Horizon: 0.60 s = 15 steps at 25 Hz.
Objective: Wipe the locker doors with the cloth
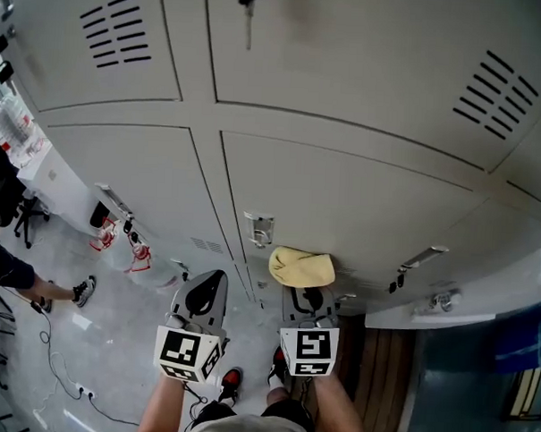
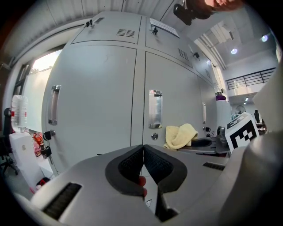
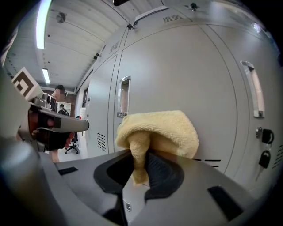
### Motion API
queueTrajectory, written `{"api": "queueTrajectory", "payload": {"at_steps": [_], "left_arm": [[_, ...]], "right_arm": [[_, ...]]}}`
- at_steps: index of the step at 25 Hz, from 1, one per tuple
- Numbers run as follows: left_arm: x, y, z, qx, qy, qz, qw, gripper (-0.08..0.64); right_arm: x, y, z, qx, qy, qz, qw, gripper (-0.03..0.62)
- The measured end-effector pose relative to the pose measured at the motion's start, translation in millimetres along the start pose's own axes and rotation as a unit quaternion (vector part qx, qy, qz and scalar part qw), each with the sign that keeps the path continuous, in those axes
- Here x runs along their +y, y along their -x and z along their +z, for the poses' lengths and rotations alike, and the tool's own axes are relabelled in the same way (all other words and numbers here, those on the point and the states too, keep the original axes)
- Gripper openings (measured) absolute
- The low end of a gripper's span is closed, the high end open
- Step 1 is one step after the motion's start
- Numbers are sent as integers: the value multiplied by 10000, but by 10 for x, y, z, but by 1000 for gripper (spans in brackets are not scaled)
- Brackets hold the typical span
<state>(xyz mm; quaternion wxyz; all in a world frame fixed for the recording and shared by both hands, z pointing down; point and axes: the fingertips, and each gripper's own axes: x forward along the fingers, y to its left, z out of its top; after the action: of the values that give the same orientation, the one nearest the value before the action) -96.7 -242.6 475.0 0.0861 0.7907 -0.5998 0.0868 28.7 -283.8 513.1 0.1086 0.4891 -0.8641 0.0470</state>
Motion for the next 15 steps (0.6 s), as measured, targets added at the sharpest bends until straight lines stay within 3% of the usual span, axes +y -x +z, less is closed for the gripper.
{"api": "queueTrajectory", "payload": {"at_steps": [15], "left_arm": [[-598, -265, 84, -11, -181, -719, 9972, 23]], "right_arm": [[-754, 423, -153, 85, -237, -955, 9951, 75]]}}
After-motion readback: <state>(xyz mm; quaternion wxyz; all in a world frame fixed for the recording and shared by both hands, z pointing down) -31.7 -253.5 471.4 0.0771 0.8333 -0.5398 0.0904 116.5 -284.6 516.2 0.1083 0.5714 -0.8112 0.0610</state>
